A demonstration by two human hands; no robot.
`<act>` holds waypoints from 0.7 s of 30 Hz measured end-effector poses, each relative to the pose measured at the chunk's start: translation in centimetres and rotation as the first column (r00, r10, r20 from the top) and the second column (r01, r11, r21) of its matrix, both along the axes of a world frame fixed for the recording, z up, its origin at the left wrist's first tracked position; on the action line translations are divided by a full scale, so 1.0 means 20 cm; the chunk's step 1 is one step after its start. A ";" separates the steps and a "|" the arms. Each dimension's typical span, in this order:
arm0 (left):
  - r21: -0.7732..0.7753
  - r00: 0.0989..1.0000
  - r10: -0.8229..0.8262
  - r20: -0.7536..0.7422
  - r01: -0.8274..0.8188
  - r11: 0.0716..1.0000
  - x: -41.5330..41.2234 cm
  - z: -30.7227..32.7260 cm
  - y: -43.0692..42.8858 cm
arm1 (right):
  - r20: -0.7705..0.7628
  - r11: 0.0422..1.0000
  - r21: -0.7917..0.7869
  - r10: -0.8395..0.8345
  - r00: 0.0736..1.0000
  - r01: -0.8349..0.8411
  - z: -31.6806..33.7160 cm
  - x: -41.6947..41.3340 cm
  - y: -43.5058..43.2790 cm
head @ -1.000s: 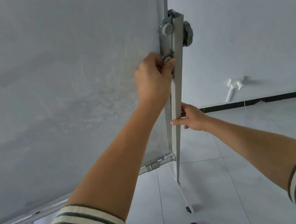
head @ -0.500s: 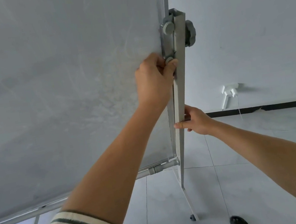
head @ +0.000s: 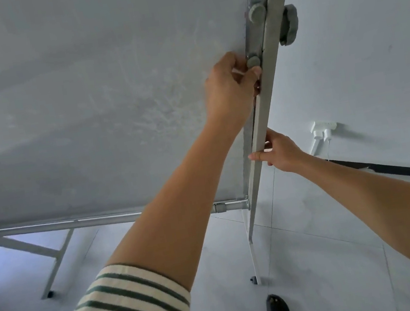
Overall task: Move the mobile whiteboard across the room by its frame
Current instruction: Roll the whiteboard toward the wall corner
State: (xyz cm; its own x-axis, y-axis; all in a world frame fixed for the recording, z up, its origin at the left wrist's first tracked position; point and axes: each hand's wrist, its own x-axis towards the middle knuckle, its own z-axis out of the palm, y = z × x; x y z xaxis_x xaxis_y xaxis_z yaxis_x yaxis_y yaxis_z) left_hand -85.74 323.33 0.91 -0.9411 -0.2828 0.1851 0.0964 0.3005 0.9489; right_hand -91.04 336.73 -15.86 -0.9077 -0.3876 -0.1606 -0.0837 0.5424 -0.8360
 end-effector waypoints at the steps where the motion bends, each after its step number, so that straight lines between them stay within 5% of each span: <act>1: -0.004 1.000 -0.005 0.006 0.005 1.000 0.00 0.00 0.05 | 0.002 1.000 -0.006 -0.009 1.000 0.009 0.00 0.01 0.05; 8: 0.083 0.988 -0.098 0.121 0.088 0.993 0.14 -0.06 0.34 | 0.031 0.996 -0.027 -0.087 0.996 0.088 -0.01 0.06 0.42; 13: 0.086 0.963 -0.020 0.270 -0.004 0.996 0.42 -0.29 0.29 | 0.021 0.983 -0.006 -0.181 0.983 0.181 -0.01 0.13 0.63; 18: 0.050 0.901 0.103 0.421 -0.136 0.989 0.69 -0.47 0.14 | -0.189 0.916 0.259 -0.263 0.946 0.307 -0.07 0.22 0.73; 21: 0.004 0.862 0.153 0.484 -0.177 0.984 0.82 -0.56 0.02 | 0.005 0.844 0.517 -0.173 0.985 0.146 -0.19 0.29 0.78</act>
State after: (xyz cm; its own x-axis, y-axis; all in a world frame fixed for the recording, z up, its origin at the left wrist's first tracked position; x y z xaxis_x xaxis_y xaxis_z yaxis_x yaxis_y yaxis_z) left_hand -69.43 323.79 -10.20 -0.8488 -0.4390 -0.2945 -0.4214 0.2255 0.8784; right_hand -85.25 352.25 -19.57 -0.9353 -0.0879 -0.3427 0.0753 0.8970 -0.4356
